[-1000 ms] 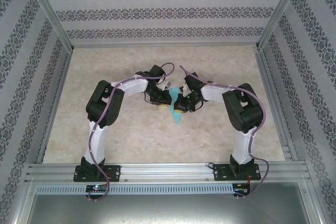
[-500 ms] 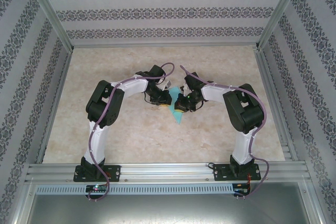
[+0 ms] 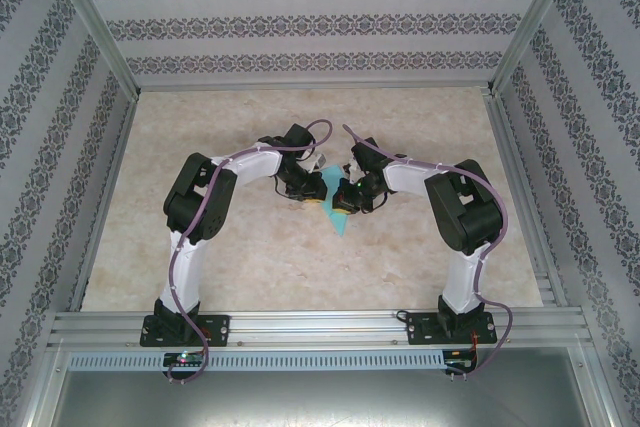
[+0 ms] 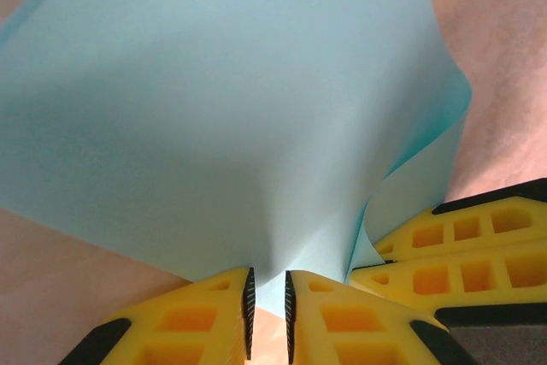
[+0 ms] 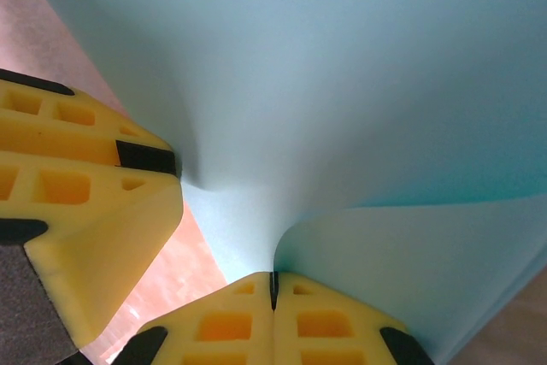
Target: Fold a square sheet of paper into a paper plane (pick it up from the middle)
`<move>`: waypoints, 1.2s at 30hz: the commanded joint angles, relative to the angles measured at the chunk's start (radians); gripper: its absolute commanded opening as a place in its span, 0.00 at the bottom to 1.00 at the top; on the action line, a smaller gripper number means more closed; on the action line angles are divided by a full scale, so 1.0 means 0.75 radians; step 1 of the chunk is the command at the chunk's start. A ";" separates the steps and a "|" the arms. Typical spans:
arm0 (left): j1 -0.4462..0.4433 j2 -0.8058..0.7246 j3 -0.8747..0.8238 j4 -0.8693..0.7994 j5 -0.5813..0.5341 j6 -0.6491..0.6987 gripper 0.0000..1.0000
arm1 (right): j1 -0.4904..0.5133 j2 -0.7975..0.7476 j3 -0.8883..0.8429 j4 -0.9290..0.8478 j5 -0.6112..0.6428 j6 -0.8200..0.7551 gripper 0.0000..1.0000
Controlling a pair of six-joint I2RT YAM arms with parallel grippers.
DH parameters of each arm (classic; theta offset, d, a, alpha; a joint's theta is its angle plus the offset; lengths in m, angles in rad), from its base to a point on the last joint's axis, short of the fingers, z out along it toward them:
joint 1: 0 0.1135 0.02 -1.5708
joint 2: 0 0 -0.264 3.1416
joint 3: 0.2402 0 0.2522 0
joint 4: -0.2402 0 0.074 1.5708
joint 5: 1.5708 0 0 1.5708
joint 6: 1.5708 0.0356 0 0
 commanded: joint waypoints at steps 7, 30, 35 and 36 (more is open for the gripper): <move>0.012 0.036 -0.019 -0.016 0.040 0.021 0.21 | 0.012 0.029 -0.003 -0.074 0.084 -0.026 0.13; 0.038 -0.163 -0.077 0.014 0.031 -0.044 0.20 | 0.014 -0.002 -0.025 -0.029 0.068 0.000 0.40; 0.039 -0.252 -0.134 0.054 0.025 -0.085 0.16 | 0.013 -0.006 -0.032 -0.025 0.064 -0.001 0.40; 0.037 -0.264 -0.147 0.069 0.032 -0.096 0.14 | 0.011 -0.007 -0.037 -0.019 0.064 0.000 0.39</move>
